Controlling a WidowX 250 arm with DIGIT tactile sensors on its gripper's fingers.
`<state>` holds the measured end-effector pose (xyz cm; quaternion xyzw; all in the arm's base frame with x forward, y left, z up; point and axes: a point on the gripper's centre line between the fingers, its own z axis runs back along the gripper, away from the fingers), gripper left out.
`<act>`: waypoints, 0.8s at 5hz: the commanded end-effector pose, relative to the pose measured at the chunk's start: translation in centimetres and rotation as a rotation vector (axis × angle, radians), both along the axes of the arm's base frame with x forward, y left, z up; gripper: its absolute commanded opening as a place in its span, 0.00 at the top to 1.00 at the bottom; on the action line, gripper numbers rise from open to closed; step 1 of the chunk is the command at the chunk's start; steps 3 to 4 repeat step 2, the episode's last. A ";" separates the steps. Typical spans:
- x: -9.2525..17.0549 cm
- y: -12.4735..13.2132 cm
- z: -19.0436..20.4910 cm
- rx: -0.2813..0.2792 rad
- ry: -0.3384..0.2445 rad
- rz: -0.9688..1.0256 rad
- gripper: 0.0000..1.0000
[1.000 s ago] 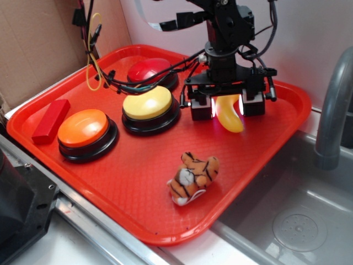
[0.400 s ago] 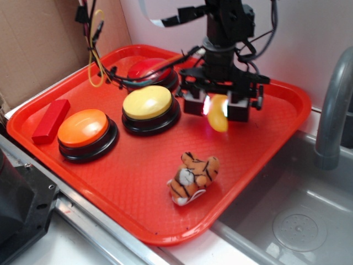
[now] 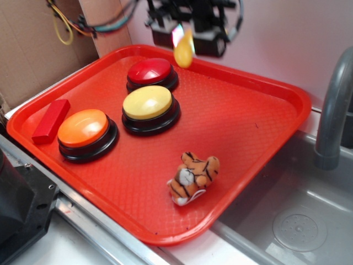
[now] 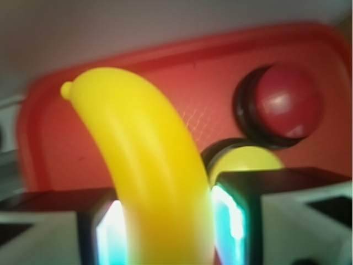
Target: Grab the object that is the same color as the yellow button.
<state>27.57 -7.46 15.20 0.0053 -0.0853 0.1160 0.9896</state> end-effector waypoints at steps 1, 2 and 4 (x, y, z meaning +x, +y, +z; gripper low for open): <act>-2.4 4.3 4.8 -0.119 -0.118 -0.019 1.00; -1.5 4.9 4.8 -0.091 -0.077 0.054 1.00; -1.5 4.9 4.8 -0.091 -0.077 0.054 1.00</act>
